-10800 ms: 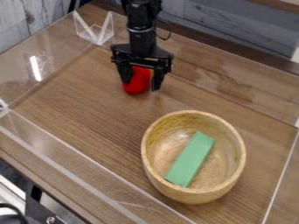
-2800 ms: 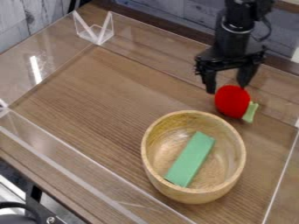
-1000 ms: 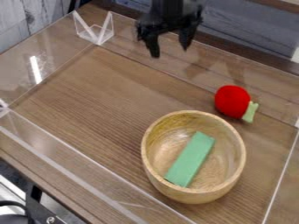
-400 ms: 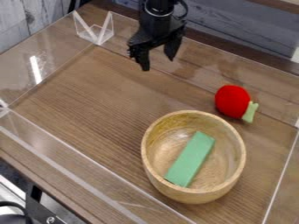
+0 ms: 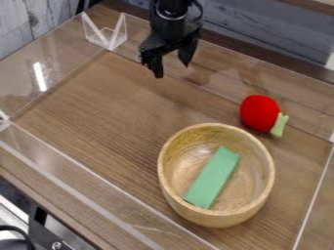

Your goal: Move the red object to the right side of the table

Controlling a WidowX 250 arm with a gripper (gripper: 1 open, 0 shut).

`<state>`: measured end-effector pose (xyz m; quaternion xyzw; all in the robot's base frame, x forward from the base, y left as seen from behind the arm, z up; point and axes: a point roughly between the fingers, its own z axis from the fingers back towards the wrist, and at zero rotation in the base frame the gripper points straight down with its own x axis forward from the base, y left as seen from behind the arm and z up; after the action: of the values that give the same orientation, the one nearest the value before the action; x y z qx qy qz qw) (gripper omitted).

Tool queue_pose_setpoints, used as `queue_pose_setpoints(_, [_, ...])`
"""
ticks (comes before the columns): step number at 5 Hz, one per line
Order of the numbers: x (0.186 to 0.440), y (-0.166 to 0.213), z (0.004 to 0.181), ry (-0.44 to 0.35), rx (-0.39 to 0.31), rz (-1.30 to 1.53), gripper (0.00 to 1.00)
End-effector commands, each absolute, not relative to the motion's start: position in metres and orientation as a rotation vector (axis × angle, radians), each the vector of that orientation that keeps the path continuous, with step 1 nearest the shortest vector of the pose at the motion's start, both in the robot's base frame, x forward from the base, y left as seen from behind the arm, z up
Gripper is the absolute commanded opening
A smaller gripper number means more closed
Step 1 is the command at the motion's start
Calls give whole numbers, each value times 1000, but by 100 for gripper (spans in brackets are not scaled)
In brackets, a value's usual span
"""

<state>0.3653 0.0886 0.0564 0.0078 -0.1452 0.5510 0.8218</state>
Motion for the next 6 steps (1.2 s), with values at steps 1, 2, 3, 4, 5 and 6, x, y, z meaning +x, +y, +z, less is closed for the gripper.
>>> queue_pose_setpoints(1, [369,92,58,-351,7,1181,0])
queue_pose_setpoints(2, [365,95,56,-352,0,1187,0])
queue_pose_setpoints(3, [364,92,65,-342,-20,1166,0])
queue_pose_setpoints(4, [363,90,72,-332,-36,1146,0])
queue_pose_setpoints(5, [362,103,87,-337,-26,1226,100])
queue_pose_setpoints(6, [361,117,101,-340,-17,1306,100])
